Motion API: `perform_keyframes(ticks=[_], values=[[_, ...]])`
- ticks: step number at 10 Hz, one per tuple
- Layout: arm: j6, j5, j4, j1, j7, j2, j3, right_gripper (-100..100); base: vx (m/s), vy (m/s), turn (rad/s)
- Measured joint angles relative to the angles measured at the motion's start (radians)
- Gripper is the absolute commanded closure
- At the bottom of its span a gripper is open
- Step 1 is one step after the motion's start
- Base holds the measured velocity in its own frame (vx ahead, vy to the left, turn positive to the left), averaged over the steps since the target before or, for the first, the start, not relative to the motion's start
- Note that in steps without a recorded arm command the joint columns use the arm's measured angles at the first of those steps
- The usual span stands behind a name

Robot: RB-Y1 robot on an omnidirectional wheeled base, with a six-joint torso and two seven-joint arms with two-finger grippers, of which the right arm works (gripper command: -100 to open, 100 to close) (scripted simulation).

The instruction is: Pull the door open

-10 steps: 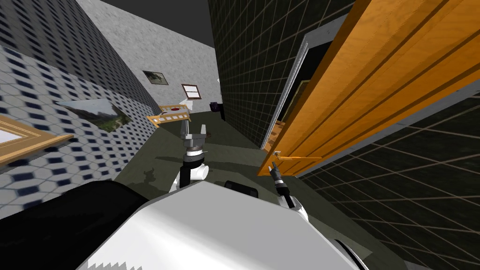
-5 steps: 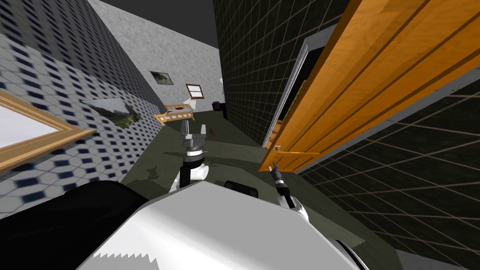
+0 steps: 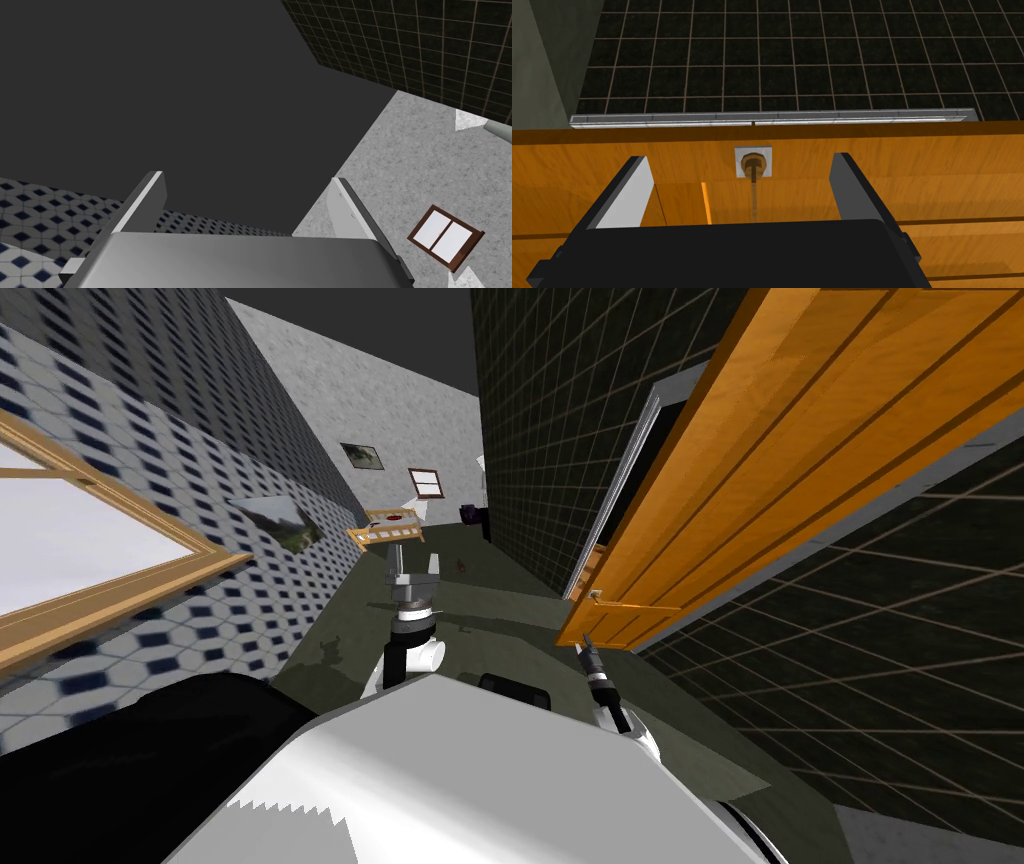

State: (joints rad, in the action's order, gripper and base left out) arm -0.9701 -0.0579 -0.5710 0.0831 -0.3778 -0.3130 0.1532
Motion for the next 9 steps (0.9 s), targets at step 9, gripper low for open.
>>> perform_keyframes(ticks=[9], values=[[0.007,0.023,0.012,-0.005,0.01,-0.009,-0.047,-100,-0.22,0.048,0.134]])
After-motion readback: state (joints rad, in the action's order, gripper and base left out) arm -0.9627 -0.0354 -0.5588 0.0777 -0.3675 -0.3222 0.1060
